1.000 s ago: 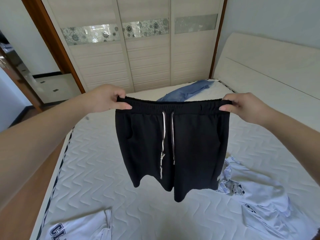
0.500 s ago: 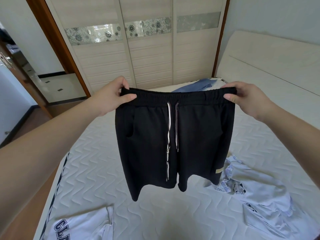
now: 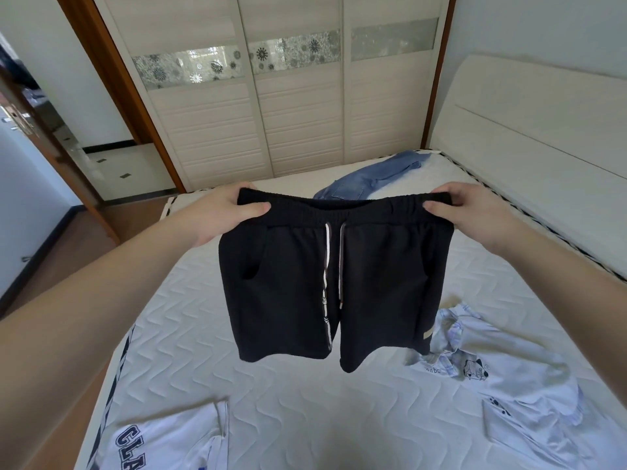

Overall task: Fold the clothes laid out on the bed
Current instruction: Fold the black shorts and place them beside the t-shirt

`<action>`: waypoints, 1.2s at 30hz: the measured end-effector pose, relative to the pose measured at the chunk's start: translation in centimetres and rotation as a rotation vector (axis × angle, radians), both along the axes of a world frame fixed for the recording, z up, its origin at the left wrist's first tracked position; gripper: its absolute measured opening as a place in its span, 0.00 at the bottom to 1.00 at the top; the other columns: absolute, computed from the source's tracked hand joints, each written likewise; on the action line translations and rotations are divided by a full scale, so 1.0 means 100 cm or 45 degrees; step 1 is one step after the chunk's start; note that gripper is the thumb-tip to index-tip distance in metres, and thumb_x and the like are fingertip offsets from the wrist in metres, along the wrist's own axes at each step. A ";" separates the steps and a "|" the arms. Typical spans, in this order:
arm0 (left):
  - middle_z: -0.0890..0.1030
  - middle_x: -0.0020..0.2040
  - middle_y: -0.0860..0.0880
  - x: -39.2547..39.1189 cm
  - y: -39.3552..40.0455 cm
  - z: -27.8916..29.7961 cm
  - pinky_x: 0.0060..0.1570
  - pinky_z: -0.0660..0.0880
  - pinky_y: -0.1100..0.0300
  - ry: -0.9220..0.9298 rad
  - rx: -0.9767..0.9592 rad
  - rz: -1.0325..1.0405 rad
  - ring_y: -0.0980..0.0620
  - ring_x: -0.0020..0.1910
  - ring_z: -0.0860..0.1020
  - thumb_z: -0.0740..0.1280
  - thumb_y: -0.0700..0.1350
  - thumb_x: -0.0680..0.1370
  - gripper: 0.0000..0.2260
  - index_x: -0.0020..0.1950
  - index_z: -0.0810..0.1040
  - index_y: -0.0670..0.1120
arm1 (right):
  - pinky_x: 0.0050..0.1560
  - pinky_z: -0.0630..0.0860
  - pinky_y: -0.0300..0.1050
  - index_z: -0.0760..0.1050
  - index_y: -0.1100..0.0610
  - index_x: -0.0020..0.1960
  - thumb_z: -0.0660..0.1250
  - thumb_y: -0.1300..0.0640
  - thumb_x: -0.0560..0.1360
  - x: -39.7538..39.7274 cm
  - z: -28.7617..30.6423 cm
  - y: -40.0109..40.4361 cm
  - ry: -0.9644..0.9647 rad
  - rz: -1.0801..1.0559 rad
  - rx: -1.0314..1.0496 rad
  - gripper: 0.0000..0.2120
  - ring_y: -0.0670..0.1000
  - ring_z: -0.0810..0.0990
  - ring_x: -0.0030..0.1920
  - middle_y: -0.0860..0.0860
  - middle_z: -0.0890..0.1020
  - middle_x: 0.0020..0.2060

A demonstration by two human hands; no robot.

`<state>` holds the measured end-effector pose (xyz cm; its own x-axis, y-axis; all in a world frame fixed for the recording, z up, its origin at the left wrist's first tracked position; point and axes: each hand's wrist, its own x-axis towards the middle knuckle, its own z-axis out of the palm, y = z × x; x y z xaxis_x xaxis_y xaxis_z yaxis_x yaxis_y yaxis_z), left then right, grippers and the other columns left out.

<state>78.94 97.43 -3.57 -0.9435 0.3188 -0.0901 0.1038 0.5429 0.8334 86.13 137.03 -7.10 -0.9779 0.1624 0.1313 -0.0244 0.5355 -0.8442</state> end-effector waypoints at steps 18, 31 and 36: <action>0.86 0.47 0.48 0.032 -0.008 -0.049 0.35 0.80 0.62 -0.280 0.414 0.318 0.52 0.44 0.85 0.80 0.46 0.67 0.17 0.53 0.83 0.45 | 0.58 0.75 0.46 0.79 0.57 0.55 0.60 0.68 0.80 0.005 -0.036 -0.021 -0.268 0.215 -0.132 0.12 0.53 0.81 0.51 0.56 0.84 0.50; 0.84 0.48 0.47 0.031 -0.022 -0.042 0.54 0.77 0.49 -0.174 -0.014 -0.055 0.46 0.50 0.82 0.74 0.59 0.71 0.16 0.49 0.79 0.49 | 0.50 0.79 0.38 0.79 0.57 0.59 0.56 0.70 0.81 -0.002 -0.057 0.001 -0.410 0.447 -0.674 0.16 0.49 0.82 0.52 0.54 0.83 0.53; 0.85 0.52 0.50 0.033 -0.009 -0.051 0.49 0.80 0.55 -0.377 0.316 0.163 0.47 0.54 0.83 0.72 0.53 0.76 0.14 0.58 0.80 0.49 | 0.40 0.80 0.41 0.81 0.57 0.56 0.55 0.70 0.79 -0.003 -0.061 -0.018 -0.441 0.146 -0.904 0.18 0.50 0.82 0.44 0.54 0.84 0.48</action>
<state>82.25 96.54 -8.65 -0.9218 0.2465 -0.2991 -0.2158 0.3145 0.9244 85.86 135.20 -13.22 -0.9598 -0.0109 -0.2803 0.2795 -0.1227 -0.9523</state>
